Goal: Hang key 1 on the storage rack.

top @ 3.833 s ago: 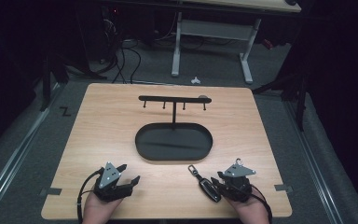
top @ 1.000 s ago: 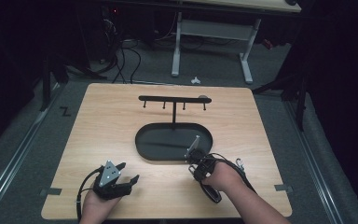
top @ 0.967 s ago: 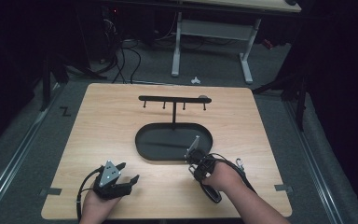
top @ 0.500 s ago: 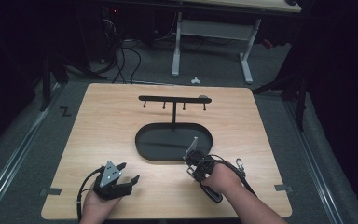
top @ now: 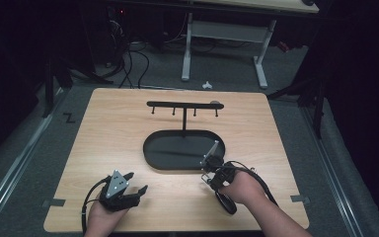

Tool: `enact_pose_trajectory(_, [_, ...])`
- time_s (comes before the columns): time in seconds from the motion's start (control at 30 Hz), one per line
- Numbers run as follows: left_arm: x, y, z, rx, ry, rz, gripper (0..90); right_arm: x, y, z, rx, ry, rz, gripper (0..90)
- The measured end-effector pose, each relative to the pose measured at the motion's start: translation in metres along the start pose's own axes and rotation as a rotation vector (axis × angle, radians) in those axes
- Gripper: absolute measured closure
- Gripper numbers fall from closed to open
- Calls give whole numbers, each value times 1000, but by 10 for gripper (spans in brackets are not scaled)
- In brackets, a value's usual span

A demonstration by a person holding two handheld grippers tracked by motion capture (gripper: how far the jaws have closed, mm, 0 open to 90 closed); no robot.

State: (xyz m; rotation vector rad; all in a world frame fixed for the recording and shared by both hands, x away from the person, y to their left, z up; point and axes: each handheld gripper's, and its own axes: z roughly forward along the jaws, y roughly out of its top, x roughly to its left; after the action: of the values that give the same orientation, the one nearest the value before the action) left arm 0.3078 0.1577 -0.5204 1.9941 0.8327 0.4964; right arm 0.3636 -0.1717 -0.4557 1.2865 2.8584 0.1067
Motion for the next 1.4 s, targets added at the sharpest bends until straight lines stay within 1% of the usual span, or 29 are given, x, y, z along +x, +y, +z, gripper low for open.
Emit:
enact_pose_trajectory(0.03, [0,0,0,1,0,-2,319,-1,-2,-7,-9,-2,5,803])
enact_pose_trajectory(0.07, [0,0,0,1,0,-2,319,-1,-2,-7,-9,-2,5,803])
enact_pose_trajectory(0.1, [0,0,0,-1,2,-2,319,-2,-4,-13,-20,-8,5,803])
enact_pose_trajectory(0.13, [-1,0,0,-1,2,-2,319,-2,-4,-13,-20,-8,5,803])
enact_pose_trajectory(0.17, [-1,0,0,-2,3,-2,319,-2,-6,-21,-22,-8,32,803])
enact_pose_trajectory(0.2, [-1,0,0,-2,3,-2,320,-2,-6,-24,-25,-11,34,803])
enact_pose_trajectory(0.23, [-1,0,0,-2,3,-2,320,-2,-6,-24,-25,-11,34,803])
enact_pose_trajectory(0.3, [-1,0,0,-1,3,-2,320,-3,-7,-34,-40,-16,31,803])
enact_pose_trajectory(0.33, [-1,0,0,-1,2,-2,320,-3,-7,-34,-40,-16,31,803])
enact_pose_trajectory(0.4, [0,0,0,0,2,0,320,-5,-6,-40,-59,-18,14,804])
enact_pose_trajectory(0.47, [0,0,0,0,2,0,320,-6,-5,-44,-67,-19,18,804])
enact_pose_trajectory(0.5, [0,0,0,1,1,0,320,-6,-3,-48,-76,-25,12,804])
enact_pose_trajectory(0.57, [0,0,0,1,0,1,320,-6,-3,-50,-79,-25,20,804])
enact_pose_trajectory(0.63, [0,0,0,-1,2,2,320,-7,0,-55,-93,-30,21,804])
enact_pose_trajectory(0.73, [0,-1,-2,-2,2,3,321,-7,2,-58,-103,-30,17,804])
enact_pose_trajectory(0.8, [0,-1,-4,-6,7,5,322,-7,4,-61,-108,-29,25,804])
enact_pose_trajectory(0.9, [0,-3,-8,-10,14,6,322,-9,8,-65,-121,-31,16,804])
enact_pose_trajectory(0.97, [1,-4,-11,-13,19,4,322,-11,11,-71,-134,-31,30,804])
enact_pose_trajectory(1.0, [1,-5,-12,-18,23,2,322,-11,11,-71,-134,-31,30,804])
enact_pose_trajectory(1.03, [2,-6,-13,-17,24,-1,321,-13,12,-73,-141,-32,23,804])
enact_pose_trajectory(1.1, [2,-8,-15,-15,29,-3,321,-15,15,-78,-157,-39,23,804])
enact_pose_trajectory(1.13, [3,-9,-16,-15,31,-5,321,-15,16,-81,-159,-37,40,805])
enact_pose_trajectory(1.2, [4,-11,-20,-10,35,-8,321,-19,21,-88,-179,-46,23,804])
enact_pose_trajectory(1.23, [4,-11,-20,-10,35,-8,321,-19,21,-88,-179,-46,23,804])
enact_pose_trajectory(1.27, [4,-12,-22,-11,39,-9,321,-20,25,-94,-182,-51,33,805])
enact_pose_trajectory(1.3, [5,-14,-26,-10,44,-9,321,-22,26,-96,-187,-54,25,804])
enact_pose_trajectory(1.33, [5,-14,-26,-10,44,-9,321,-22,26,-96,-187,-54,25,804])
enact_pose_trajectory(1.37, [5,-16,-29,-17,53,-14,321,-22,30,-101,-187,-61,42,805])
enact_pose_trajectory(1.4, [6,-17,-30,-17,55,-17,321,-24,32,-103,-195,-65,26,805])
